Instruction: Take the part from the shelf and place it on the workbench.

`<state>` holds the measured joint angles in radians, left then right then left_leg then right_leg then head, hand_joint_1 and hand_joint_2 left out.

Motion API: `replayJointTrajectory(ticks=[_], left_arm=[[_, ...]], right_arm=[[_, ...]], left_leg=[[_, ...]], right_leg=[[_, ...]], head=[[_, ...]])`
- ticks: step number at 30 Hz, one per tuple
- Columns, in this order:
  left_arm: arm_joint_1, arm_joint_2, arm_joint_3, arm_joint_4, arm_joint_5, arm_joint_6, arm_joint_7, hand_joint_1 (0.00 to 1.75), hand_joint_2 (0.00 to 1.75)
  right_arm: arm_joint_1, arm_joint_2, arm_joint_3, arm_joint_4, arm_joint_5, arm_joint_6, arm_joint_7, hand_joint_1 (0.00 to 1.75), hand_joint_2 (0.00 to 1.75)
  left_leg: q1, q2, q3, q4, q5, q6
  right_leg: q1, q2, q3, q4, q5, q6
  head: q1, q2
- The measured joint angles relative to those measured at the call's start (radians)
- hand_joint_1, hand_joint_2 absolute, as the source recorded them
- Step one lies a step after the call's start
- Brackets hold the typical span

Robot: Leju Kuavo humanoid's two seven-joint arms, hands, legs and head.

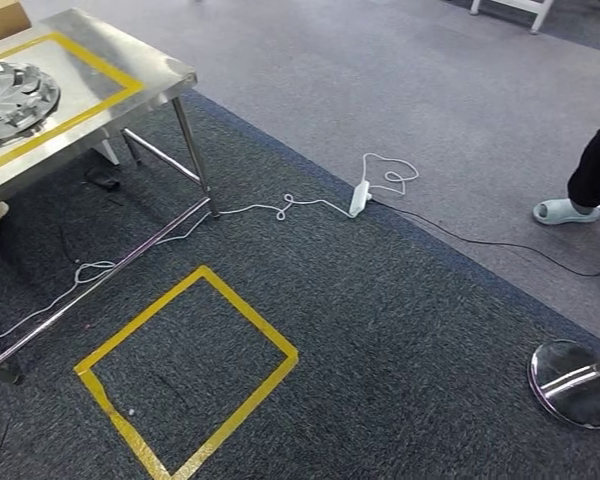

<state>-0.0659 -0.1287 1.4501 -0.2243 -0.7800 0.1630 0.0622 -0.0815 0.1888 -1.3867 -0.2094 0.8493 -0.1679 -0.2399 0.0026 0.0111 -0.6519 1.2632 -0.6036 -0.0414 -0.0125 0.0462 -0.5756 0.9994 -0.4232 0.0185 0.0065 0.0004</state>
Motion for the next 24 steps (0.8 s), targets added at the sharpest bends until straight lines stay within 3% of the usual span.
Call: replayJointTrajectory(ticks=[1, 2, 4, 6, 8, 9, 11, 13, 15, 16, 17, 19, 21, 22, 24], left_arm=[[0.001, 0.000, 0.000, 0.000, 0.002, 0.001, 0.000, 0.00, 0.00], [0.001, 0.000, 0.000, 0.000, 0.003, 0.001, 0.000, 0.00, 0.00], [0.000, 0.000, 0.000, 0.000, 0.004, 0.001, 0.000, 0.00, 0.00], [0.000, -0.001, 0.000, 0.000, 0.004, 0.002, 0.001, 0.00, 0.00], [-0.002, -0.002, 0.000, 0.000, 0.003, 0.002, 0.002, 0.00, 0.00], [-0.004, -0.002, 0.000, 0.000, 0.002, 0.002, 0.002, 0.00, 0.00], [-0.004, -0.001, 0.000, 0.000, 0.002, 0.002, 0.002, 0.00, 0.00], [0.000, 0.000, 0.000, 0.000, 0.002, 0.002, 0.002, 0.00, 0.00], [0.003, 0.000, 0.000, 0.000, 0.002, 0.002, 0.002, 0.00, 0.00], [0.003, 0.000, 0.000, 0.000, 0.002, 0.002, 0.002, 0.00, 0.00], [0.002, 0.000, 0.000, 0.000, 0.002, 0.002, 0.002, 0.00, 0.00], [0.000, 0.000, 0.000, 0.000, 0.002, 0.002, 0.002, 0.00, 0.00], [0.000, 0.000, 0.001, 0.000, 0.002, 0.002, 0.002, 0.00, 0.00], [-0.001, 0.000, 0.000, 0.000, 0.002, 0.002, 0.002, 0.00, 0.00], [-0.005, 0.000, 0.000, 0.000, 0.002, 0.002, 0.003, 0.00, 0.00]], right_arm=[[0.001, 0.000, 0.000, 0.000, 0.002, 0.000, 0.000, 0.00, 0.00], [0.002, 0.000, 0.000, 0.000, 0.003, 0.000, 0.000, 0.00, 0.00], [0.001, 0.000, 0.000, 0.000, 0.005, 0.000, 0.000, 0.00, 0.00], [-0.002, 0.000, 0.000, 0.000, 0.006, 0.000, 0.000, 0.00, 0.00], [0.002, 0.000, 0.000, 0.000, 0.005, -0.001, 0.000, 0.00, 0.00], [0.006, 0.000, 0.000, 0.000, 0.005, -0.002, -0.001, 0.00, 0.00], [0.009, 0.000, 0.000, 0.000, 0.004, -0.003, -0.001, 0.00, 0.00], [0.005, 0.000, 0.000, 0.000, 0.004, -0.004, 0.000, 0.00, 0.00], [0.003, 0.000, 0.000, 0.000, 0.004, -0.003, 0.000, 0.00, 0.00], [0.004, 0.000, 0.000, 0.000, 0.004, -0.004, 0.000, 0.00, 0.00], [0.005, 0.000, 0.000, 0.000, 0.003, -0.004, 0.000, 0.00, 0.00], [0.006, -0.001, 0.000, 0.000, 0.002, -0.004, -0.001, 0.00, 0.00], [0.002, -0.001, 0.000, 0.000, 0.001, -0.004, -0.002, 0.00, 0.00], [0.001, -0.001, 0.000, 0.000, 0.001, -0.004, -0.003, 0.00, 0.00], [0.001, -0.001, 0.000, 0.000, 0.000, -0.005, -0.003, 0.00, 0.00]], left_leg=[[0.001, -0.003, 0.003, -0.008, 0.019, 0.000], [0.002, -0.009, 0.024, -0.054, 0.054, 0.001], [0.010, -0.054, 0.090, -0.192, 0.121, 0.000], [0.014, -0.091, 0.125, -0.272, 0.141, 0.006], [0.012, -0.080, 0.128, -0.282, 0.141, 0.023], [0.011, -0.067, 0.128, -0.284, 0.144, 0.031], [0.011, -0.040, 0.128, -0.287, 0.149, 0.046], [0.005, -0.010, 0.127, -0.287, 0.149, 0.054], [0.001, 0.024, 0.127, -0.287, 0.148, 0.055], [0.000, 0.039, 0.127, -0.287, 0.147, 0.055], [-0.001, 0.053, 0.128, -0.287, 0.146, 0.054], [-0.004, 0.077, 0.134, -0.285, 0.141, 0.048], [-0.009, 0.096, 0.140, -0.284, 0.137, 0.037], [-0.010, 0.106, 0.143, -0.284, 0.137, 0.031], [-0.006, 0.119, 0.146, -0.285, 0.135, 0.018]], right_leg=[[-0.001, 0.016, -0.001, 0.000, 0.002, 0.002], [-0.003, 0.032, -0.001, 0.000, 0.004, 0.006], [-0.004, 0.061, -0.005, 0.003, 0.008, 0.015], [-0.004, 0.087, -0.014, 0.005, 0.012, 0.028], [-0.008, 0.110, -0.024, -0.001, 0.019, 0.042], [-0.009, 0.102, -0.028, 0.002, 0.018, 0.047], [-0.007, 0.044, -0.056, 0.056, -0.018, 0.053], [-0.003, -0.021, -0.115, 0.187, -0.091, 0.055], [-0.003, -0.037, -0.158, 0.292, -0.133, 0.057], [-0.003, -0.041, -0.151, 0.290, -0.126, 0.056], [-0.003, -0.047, -0.123, 0.249, -0.104, 0.054], [0.000, -0.090, -0.035, 0.105, -0.049, 0.047], [0.004, -0.124, 0.012, 0.024, -0.025, 0.037], [0.006, -0.123, 0.011, 0.019, -0.023, 0.031], [0.007, -0.096, 0.005, 0.015, -0.017, 0.018]], head=[[0.000, 0.000], [0.000, 0.000], [-0.001, 0.000], [-0.003, 0.000], [-0.005, 0.000], [-0.005, 0.000], [0.002, 0.000], [0.009, 0.000], [0.010, 0.000], [0.010, 0.000], [0.010, 0.000], [0.011, 0.000], [0.008, 0.000], [0.006, 0.000], [0.005, 0.000]])
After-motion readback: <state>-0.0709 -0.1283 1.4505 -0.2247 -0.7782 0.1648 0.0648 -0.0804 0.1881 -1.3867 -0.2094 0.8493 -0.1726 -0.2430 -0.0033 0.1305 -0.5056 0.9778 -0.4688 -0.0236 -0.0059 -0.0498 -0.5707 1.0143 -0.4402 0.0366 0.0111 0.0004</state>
